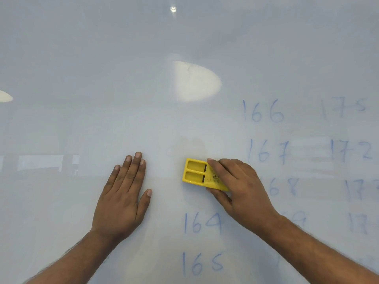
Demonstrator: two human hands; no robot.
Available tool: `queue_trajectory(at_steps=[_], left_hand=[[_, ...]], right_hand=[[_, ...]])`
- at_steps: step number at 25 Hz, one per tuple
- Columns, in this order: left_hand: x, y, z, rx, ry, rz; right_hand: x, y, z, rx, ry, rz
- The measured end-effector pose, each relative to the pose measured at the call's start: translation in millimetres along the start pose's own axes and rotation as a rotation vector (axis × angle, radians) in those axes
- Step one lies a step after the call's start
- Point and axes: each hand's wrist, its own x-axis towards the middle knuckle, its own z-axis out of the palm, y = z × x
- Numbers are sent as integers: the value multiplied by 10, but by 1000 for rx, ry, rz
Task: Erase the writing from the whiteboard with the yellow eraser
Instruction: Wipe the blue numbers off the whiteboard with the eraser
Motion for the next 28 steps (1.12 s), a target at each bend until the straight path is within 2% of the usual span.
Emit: queue_trajectory(at_steps=[5,12,14,18,20,28], left_hand=[[-77,7,8,-14,2,-3],[-180,15,12,-8,-13,-17],[-224,30,19,-11,-17,-28],[-344,113,45,-27,-15,-65],[-444,162,68,-36,-15,-78],[-870,256,130,-35,-74,-40]], right_hand=[[-294,-307,162,49,-68,-87],[-812,-277,106,-72,-182,-283],[-747,-191,54,-91,-174,-273],[-534,-174,70,-2,-85,-86],[-520,-268,124,37,-73,-56],[-1204,-464,287,-37,-191,-275]])
